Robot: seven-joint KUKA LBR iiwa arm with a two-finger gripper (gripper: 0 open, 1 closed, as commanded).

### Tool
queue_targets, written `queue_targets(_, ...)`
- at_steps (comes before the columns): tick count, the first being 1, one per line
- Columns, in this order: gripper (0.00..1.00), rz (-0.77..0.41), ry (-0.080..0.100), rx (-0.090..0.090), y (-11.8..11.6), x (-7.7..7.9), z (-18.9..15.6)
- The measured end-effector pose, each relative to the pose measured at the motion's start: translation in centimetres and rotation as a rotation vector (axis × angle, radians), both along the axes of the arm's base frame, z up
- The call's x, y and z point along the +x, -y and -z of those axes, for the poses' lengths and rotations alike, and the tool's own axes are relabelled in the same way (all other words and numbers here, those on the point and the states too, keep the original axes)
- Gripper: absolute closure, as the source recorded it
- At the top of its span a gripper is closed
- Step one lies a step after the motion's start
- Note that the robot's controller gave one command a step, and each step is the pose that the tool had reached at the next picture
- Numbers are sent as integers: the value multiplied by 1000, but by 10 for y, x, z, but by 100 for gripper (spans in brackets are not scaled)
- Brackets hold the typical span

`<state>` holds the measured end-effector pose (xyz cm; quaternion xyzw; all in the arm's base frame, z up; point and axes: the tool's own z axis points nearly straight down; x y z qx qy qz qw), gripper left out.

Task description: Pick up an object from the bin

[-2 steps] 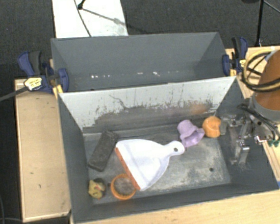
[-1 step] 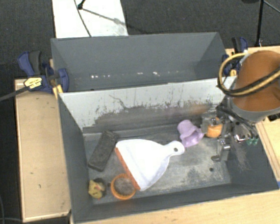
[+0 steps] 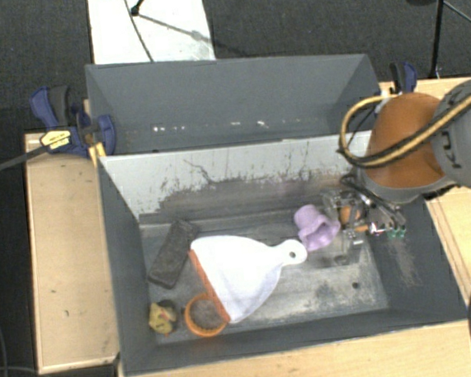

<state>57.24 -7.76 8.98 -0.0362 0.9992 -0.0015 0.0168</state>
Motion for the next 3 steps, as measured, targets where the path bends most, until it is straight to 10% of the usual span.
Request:
queue_targets(1,100,29,-29,3,-61,15,-11)
queue_targets(2,100,28,-29,3,-61,15,-11)
queue_targets(3,100,-25,-28,1,-76,15,-165)
